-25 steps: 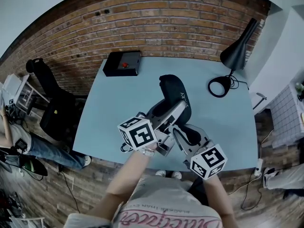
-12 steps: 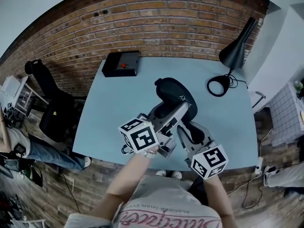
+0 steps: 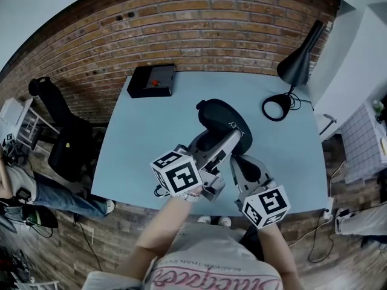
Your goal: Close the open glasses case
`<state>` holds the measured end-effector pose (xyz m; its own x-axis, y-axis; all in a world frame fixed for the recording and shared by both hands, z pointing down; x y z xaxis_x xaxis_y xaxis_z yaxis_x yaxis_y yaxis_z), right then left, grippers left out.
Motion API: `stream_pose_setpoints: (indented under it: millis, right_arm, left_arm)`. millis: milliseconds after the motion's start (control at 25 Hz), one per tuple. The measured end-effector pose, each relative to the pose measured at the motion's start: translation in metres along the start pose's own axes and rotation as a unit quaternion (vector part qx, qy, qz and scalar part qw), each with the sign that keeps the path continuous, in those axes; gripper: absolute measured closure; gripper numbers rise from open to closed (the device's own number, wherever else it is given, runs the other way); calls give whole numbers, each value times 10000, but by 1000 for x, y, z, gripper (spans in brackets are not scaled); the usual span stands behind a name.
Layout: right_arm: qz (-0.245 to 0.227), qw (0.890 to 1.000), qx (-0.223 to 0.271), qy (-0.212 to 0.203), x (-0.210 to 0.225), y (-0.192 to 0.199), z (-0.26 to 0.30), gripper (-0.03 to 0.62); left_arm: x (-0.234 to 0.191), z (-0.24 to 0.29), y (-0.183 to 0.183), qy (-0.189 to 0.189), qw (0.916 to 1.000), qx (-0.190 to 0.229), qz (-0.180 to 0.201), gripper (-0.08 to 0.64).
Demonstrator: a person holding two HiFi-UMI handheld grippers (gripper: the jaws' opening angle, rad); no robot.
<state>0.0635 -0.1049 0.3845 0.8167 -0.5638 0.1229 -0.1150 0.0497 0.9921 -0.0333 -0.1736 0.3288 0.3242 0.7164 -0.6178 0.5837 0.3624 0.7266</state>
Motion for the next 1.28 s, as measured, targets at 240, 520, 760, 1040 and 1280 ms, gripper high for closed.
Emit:
stream_pose_setpoints:
  millis: [240,520,760,1040,1280]
  right_arm:
    - [-65,9998,-157,120,1,1,-4,577]
    - [-83,9994,-224,263,18,2,-12,577]
    - [-174,9989,-301,300,26,5,-13,577]
    - [-710,9964,-404,233,33,2,-13,577]
    - [-939,9946,-406,194,37,-6,-10,577]
  left_arm:
    - [1,-4,-1,-30,10000,0,-39,331]
    - [-1,-6,-3,132,9996,-236,-26,331]
    - [-1,-5,0,257,9983,-524,93,331]
    - [1,-5,0,562,9930,-952,420,333]
    - [6,-6,-5,636,9899,-1117,601,334]
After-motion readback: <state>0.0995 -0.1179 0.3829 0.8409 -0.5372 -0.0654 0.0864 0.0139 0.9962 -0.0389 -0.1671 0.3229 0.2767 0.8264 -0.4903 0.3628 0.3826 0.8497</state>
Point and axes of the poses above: the fingertips, and each gripper's own axes: z forward along the fingers, x to its right, y out of its underside, the point moved 6 cm from there along -z, backward along the fingers, and after that the axes turned 7 degrees about x, right-handed, at the moved point
